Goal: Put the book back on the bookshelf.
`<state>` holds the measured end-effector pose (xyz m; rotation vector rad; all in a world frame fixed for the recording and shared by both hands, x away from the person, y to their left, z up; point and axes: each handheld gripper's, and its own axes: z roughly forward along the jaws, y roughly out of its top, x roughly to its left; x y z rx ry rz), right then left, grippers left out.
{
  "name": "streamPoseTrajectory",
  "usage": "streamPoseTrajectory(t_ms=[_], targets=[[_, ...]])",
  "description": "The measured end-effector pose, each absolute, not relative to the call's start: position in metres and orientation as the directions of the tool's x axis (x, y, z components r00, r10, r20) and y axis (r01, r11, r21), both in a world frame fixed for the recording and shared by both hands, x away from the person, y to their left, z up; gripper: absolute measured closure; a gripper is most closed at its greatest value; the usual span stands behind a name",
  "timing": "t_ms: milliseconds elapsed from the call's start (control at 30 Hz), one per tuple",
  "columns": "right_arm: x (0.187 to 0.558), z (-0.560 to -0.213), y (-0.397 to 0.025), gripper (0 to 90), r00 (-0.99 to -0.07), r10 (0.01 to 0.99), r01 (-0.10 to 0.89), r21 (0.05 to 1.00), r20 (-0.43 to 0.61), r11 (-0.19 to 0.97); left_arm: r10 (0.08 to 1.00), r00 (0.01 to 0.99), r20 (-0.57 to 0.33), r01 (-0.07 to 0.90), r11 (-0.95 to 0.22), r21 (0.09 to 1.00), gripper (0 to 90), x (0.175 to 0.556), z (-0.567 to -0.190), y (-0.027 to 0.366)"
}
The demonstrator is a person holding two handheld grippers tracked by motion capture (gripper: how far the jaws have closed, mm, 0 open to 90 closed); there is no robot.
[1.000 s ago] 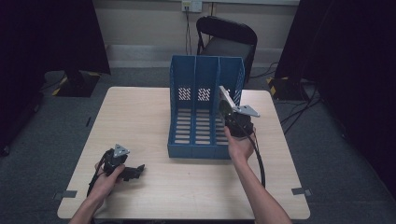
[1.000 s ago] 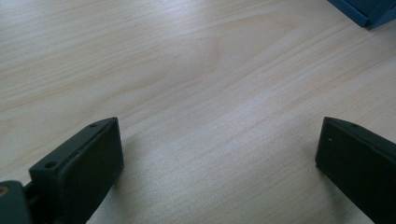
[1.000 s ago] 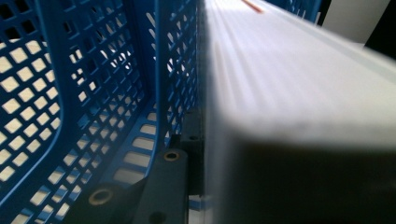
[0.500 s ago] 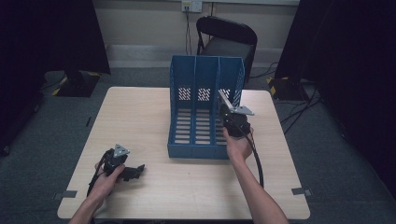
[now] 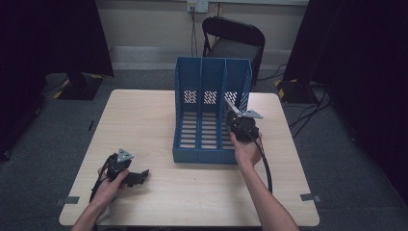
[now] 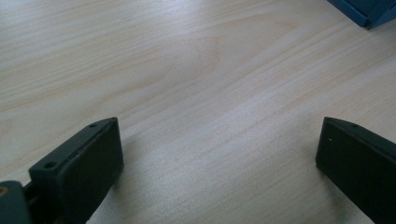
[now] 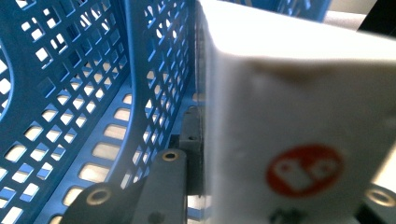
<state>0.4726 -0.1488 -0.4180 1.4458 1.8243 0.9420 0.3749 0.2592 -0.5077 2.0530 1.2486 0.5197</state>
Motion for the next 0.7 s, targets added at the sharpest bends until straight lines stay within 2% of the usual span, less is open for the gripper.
streamPoseTrajectory(t_ms=[700], targets=[[0.448, -0.426, -0.159, 73.1, -0.247, 0.969, 0.539, 0.829, -0.015, 0.150, 0.885, 0.466, -0.010, 0.621, -0.319, 0.716, 0.0, 0.375, -0.508, 0.259]])
